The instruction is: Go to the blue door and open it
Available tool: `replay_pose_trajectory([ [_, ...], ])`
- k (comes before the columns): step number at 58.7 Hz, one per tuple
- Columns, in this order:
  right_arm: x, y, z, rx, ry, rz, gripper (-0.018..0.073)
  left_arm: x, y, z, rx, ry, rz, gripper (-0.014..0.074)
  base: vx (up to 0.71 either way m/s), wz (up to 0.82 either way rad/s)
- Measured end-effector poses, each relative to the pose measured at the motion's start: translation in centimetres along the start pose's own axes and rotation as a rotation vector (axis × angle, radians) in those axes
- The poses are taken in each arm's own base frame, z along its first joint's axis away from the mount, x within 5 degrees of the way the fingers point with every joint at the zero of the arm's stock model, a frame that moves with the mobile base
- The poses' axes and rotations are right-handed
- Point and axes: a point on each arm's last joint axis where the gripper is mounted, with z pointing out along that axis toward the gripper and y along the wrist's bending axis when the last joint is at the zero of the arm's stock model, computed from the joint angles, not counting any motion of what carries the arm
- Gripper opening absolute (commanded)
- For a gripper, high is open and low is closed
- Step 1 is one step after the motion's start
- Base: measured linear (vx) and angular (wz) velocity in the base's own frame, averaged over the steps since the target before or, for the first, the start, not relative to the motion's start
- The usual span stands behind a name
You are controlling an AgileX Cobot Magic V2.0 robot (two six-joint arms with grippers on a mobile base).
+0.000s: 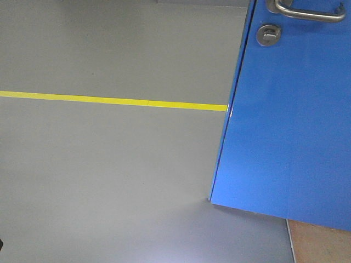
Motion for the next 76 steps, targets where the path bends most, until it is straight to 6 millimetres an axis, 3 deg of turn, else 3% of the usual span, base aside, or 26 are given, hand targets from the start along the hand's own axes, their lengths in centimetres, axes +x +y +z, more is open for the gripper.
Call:
replay_pose_trajectory([
  [14,2.2,-1.6,3.3,0.012,0.072,0.030,0.0012,0.0,0.0,0.0,0.000,0.000,0.000,0.0073,-0.01,0.03],
  [29,3.0,-2.0,4.5,0.000,0.107,0.053,0.0012,0.0,0.0,0.0,0.000,0.000,0.000,0.0073,0.00,-0.01],
  [39,2.6,-1.6,3.8,-0.006,0.105,0.047,0.0012,0.0,0.0,0.0,0.000,0.000,0.000,0.0073,0.00,-0.02],
  [47,3.3,-1.5,2.7,0.019,0.209,0.017,0.0012,0.0,0.0,0.0,0.000,0.000,0.000,0.0073,0.00,0.00],
  [54,0.8,0.8,-2.0,-0.003,0.152,-0.018,0.0012,0.0,0.0,0.0,0.000,0.000,0.000,0.0073,0.00,0.00],
  [64,-3.7,5.8,-13.5,-0.070,-0.092,-0.081,0.0012,0.0,0.0,0.0,0.000,0.000,0.000,0.0073,0.00,0.00],
  [70,-3.5,7.5,-18.9,-0.107,-0.194,-0.063,0.0012,0.0,0.0,0.0,0.000,0.000,0.000,0.0073,0.00,0.00],
  [76,-1.4,7.8,-21.9,-0.124,-0.264,-0.002,0.0012,0.0,0.0,0.0,0.000,0.000,0.000,0.0073,0.00,0.00],
])
